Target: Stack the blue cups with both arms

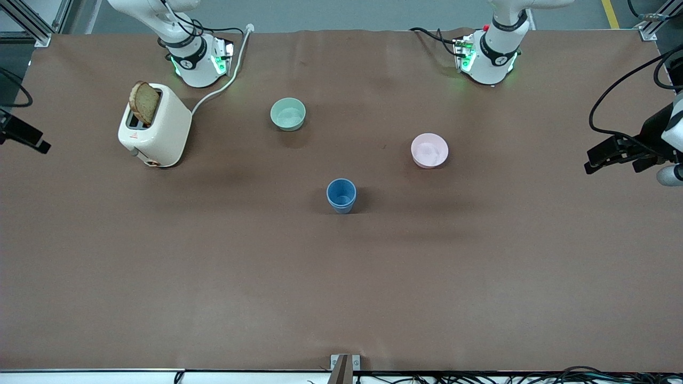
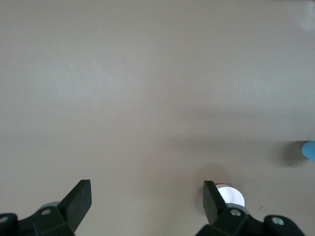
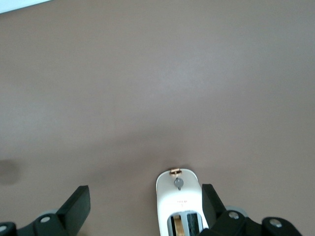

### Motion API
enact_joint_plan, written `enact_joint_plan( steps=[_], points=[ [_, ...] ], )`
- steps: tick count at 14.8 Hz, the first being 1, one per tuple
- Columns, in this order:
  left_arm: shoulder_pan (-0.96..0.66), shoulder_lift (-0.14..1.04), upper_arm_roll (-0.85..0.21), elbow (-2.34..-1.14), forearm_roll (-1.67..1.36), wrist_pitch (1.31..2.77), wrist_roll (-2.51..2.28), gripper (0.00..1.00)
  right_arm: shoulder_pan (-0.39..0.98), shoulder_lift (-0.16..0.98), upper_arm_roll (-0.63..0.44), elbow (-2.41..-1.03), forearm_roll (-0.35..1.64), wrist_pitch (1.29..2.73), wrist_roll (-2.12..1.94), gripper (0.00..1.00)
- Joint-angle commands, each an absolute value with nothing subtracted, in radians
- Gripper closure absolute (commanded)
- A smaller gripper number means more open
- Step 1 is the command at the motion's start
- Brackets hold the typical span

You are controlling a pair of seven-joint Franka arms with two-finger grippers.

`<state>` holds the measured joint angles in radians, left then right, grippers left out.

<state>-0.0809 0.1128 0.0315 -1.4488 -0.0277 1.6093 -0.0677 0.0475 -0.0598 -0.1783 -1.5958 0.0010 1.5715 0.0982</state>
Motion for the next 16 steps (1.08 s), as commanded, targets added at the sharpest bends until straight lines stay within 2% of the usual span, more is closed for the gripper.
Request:
enact_joint_plan(
  steps=[1, 8, 11, 16],
  points=[
    [-0.074, 0.095, 0.026, -1.445, -0.021, 1.598, -0.061, 0.0, 0.04, -0.106, -0.166, -1.609, -0.014, 1.526, 0.069, 0.0],
    [-0.078, 0.098, 0.026, -1.428, -0.023, 1.583, -0.075, 0.0, 0.031, -0.112, -0.175, -1.6, -0.011, 1.488, -0.04, 0.0],
    [-0.072, 0.098, 0.026, -1.428, -0.025, 1.583, -0.075, 0.0, 0.032, -0.103, -0.173, -1.537, 0.0, 1.414, -0.148, 0.0],
    [-0.077, 0.098, 0.025, -1.428, -0.025, 1.583, -0.081, 0.0, 0.035, -0.087, -0.172, -1.505, 0.0, 1.414, -0.164, 0.0]
  ],
)
